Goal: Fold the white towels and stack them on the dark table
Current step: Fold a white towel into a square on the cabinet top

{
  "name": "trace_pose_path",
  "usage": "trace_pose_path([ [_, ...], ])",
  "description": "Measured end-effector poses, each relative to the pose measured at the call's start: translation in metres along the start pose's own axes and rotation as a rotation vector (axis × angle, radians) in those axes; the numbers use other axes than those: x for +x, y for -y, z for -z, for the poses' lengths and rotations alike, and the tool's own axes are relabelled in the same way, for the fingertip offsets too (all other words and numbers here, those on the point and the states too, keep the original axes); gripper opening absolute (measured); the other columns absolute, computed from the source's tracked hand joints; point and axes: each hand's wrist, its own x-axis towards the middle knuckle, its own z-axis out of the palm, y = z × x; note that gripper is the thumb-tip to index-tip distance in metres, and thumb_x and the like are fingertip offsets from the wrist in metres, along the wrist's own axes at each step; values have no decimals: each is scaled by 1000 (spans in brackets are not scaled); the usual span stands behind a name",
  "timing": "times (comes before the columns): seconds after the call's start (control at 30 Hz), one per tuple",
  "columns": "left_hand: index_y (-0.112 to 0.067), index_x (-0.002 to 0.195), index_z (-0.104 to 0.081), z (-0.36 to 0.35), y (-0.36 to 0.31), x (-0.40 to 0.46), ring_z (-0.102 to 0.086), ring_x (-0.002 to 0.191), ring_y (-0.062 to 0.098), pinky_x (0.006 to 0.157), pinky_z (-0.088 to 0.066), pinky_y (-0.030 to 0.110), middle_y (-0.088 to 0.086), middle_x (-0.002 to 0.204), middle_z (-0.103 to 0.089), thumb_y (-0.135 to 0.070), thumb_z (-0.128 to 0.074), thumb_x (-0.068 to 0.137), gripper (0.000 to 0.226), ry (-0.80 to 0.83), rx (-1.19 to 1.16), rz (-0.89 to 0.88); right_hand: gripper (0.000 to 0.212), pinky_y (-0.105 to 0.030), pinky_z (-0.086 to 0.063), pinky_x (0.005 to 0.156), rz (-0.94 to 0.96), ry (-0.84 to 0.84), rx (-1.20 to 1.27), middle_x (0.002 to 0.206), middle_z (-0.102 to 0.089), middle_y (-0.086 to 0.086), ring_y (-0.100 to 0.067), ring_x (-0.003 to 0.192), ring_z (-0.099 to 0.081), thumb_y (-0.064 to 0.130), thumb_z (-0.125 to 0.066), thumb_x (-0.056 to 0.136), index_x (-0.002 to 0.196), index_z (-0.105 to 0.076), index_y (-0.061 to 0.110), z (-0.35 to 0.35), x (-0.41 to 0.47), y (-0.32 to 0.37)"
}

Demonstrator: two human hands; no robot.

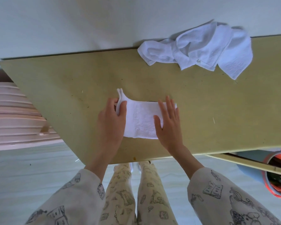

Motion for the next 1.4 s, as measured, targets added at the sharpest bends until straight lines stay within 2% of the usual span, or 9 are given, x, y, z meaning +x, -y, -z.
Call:
trace_pose_path([
  [0.1,-10,100,-56,-24,-27,-11,-48,54,18,52,-39,28,-1,66,-55,-29,-51,94,20,70,11,-92,28,-21,-43,92,-322,-205,315,120,-57,-11,-19,103,-55,17,-44,94,113,-61,6,28,-8,-1],
  [0.17,-10,106,-55,-47,-38,-17,-52,60,22,55,-41,33,5,74,-61,-30,-48,94,23,144,42,-115,19,-24,-51,75,-576,-132,516,95,-65,-7,-17,79,-61,10,-48,93,100,-65,8,39,-10,-9],
  [0.27,-12,110,-52,-80,-42,-23,-59,75,27,64,-47,38,6,87,-65,-33,-42,97,27,295,147,-138,20,-24,-54,62,-745,15,724,73,-65,-4,-17,65,-62,7,-48,93,95,-67,0,43,-8,-22],
  [0.5,-10,117,-54,-106,-36,-31,-60,86,28,76,-47,41,7,97,-65,-25,-42,97,28,388,171,-179,28,-47,-54,82,-786,118,776,63,-66,1,-25,71,-67,12,-52,90,66,-65,18,41,2,-33],
  [0.87,-9,116,-60,-106,-27,-38,-53,80,15,69,-35,12,-1,89,-56,-9,-41,94,29,499,-65,-214,28,-48,-57,75,-817,175,735,73,-72,-11,-25,72,-70,24,-56,89,77,-70,3,41,8,-35],
  [0.97,-7,115,-61,-94,-16,-43,-57,84,12,72,-39,7,3,92,-62,-3,-40,90,33,409,-162,-249,22,-45,-57,75,-786,190,644,76,-72,-7,-24,71,-70,25,-62,86,90,-72,6,43,11,-32],
  [1.13,-11,113,-62,-83,18,-47,-50,114,21,93,-37,28,3,116,-62,-9,-44,85,33,158,127,-572,14,-47,-56,73,-769,157,566,72,-67,-6,-27,67,-66,16,-56,87,89,-66,7,45,12,-29],
  [1.23,-12,125,-54,-83,36,-50,-30,137,24,103,-31,36,6,142,-43,-19,-46,89,37,248,278,-644,11,-48,-55,73,-754,131,536,71,-63,-3,-30,70,-63,18,-54,89,86,-62,11,43,11,-29],
  [1.4,-17,137,-41,-83,43,-49,-16,142,23,111,-23,41,4,152,-27,-33,-41,92,48,391,404,-637,12,-49,-54,73,-708,130,472,66,-55,5,-22,67,-56,19,-52,90,83,-58,12,42,12,-28],
])
